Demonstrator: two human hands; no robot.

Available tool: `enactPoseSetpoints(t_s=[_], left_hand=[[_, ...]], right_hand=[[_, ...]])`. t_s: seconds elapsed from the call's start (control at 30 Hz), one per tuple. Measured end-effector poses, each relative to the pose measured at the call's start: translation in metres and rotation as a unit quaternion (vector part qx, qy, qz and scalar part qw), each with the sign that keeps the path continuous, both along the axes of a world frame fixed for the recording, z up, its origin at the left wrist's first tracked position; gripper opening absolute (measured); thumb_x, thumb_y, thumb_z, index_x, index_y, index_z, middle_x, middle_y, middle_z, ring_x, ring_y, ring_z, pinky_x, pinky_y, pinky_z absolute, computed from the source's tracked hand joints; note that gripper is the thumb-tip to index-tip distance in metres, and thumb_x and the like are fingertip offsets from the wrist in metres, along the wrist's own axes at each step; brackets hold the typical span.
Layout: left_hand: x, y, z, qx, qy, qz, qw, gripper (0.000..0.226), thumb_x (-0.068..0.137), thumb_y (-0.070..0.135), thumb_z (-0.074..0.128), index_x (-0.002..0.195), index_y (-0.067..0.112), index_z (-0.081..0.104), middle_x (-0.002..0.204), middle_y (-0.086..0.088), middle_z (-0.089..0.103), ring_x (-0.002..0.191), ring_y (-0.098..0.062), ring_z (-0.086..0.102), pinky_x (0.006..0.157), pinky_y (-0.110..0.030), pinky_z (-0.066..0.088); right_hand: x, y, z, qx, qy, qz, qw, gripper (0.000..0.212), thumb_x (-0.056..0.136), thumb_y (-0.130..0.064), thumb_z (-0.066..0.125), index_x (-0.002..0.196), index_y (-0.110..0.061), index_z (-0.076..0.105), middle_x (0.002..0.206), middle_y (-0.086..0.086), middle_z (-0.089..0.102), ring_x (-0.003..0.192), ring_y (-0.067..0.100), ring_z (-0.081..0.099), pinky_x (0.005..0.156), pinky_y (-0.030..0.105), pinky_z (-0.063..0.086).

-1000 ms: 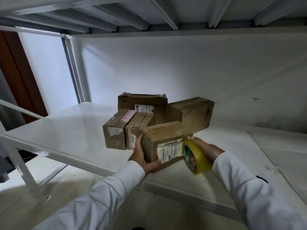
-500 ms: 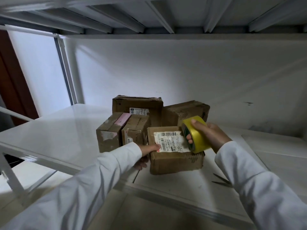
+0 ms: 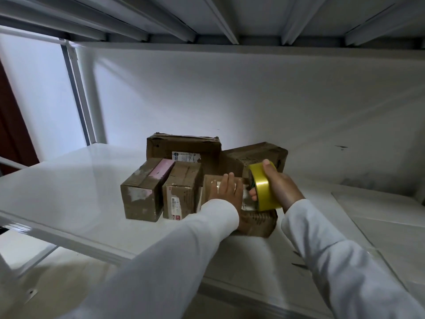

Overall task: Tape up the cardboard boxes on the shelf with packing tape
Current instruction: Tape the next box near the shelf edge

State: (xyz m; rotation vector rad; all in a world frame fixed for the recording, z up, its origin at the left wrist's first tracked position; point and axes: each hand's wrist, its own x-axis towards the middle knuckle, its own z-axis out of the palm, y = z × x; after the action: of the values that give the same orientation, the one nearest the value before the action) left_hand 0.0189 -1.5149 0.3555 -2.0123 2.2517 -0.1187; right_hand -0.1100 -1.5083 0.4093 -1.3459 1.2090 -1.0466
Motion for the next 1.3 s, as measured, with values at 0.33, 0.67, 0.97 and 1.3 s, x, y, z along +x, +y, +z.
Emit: enactPoseSetpoints(t_s=[0.33,0.67,0.97,1.3], left_hand=[[-0.007,-0.034,-0.005,0.080,-0.030,0.014,0.996,0.109,0.082,0.069,0.052,0.149,0.021,-0.020,0.155,-0.013,-0.025,0.144,-0.034,-0.020,0.112,-0.059,-0.007],[-0.005,-0.034,-0.010,0.075,0.024,-0.040,0.996,0.108,0.082,0.063,0.056,0.149,0.021,-0.018,0.157,0.001,-0.023,0.144,-0.021,-0.021,0.113,-0.061,-0.004],[-0.007,-0.035,-0.009,0.079,0.031,-0.031,0.996,0.111,0.082,0.063,0.056,0.148,0.018,-0.021,0.157,0.001,-0.023,0.144,-0.023,-0.021,0.111,-0.064,-0.002],[-0.009,-0.042,-0.012,0.089,0.053,-0.016,0.995,0.112,0.082,0.058,0.062,0.148,0.021,-0.022,0.156,0.000,-0.026,0.143,-0.024,-0.024,0.109,-0.065,-0.004]], right_hand=[[0.004,-0.013,-0.022,-0.061,0.005,-0.035,0.998,0.021,0.086,-0.034,0.065,0.077,-0.015,0.065,0.064,0.001,0.069,0.054,0.004,0.064,0.050,0.009,0.046],[0.014,-0.018,-0.010,-0.030,-0.009,-0.066,0.997,0.035,0.090,-0.036,0.059,0.075,-0.005,0.065,0.056,0.007,0.065,0.049,0.015,0.060,0.050,0.017,0.050],[-0.008,-0.011,0.014,0.076,0.082,0.002,0.994,0.047,0.090,-0.047,0.054,0.077,-0.004,0.067,0.059,0.007,0.069,0.058,0.022,0.063,0.067,0.030,0.051],[-0.021,0.009,0.023,0.123,0.178,0.063,0.974,0.052,0.093,-0.052,0.045,0.081,-0.006,0.065,0.063,0.007,0.068,0.058,0.021,0.062,0.065,0.027,0.050]])
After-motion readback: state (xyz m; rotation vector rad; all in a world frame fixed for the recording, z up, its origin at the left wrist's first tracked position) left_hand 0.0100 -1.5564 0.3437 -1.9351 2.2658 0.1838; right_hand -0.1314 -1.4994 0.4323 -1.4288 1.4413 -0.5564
